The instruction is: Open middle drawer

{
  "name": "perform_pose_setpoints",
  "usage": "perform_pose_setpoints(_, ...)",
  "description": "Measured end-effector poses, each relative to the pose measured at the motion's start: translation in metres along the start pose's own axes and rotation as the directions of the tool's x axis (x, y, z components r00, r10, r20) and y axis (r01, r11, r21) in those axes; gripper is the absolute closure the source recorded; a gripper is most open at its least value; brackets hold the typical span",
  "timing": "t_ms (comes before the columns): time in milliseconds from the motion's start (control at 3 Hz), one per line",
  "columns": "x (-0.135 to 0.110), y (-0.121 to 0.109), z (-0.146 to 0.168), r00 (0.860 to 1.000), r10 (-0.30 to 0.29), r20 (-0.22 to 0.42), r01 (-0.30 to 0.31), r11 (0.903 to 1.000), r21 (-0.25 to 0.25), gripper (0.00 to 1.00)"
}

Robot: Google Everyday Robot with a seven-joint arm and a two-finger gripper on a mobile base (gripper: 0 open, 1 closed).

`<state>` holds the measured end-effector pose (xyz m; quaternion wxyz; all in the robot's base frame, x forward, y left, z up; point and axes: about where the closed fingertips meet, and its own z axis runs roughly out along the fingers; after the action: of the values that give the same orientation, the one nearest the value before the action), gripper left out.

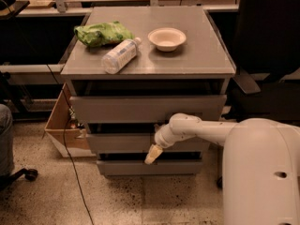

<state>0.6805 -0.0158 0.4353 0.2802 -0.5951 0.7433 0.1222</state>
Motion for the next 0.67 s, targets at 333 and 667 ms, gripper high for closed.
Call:
perform_pose_setpoints(333,0.009,0.012,0.008,1.0,-0.004,-0.015,0.003,0.9996,-0.029,0.15)
perform_pose_setpoints(667,0.017,0.029,0.006,1.0,-0.015,-0.018,0.014,0.9983,-0.057,0.38)
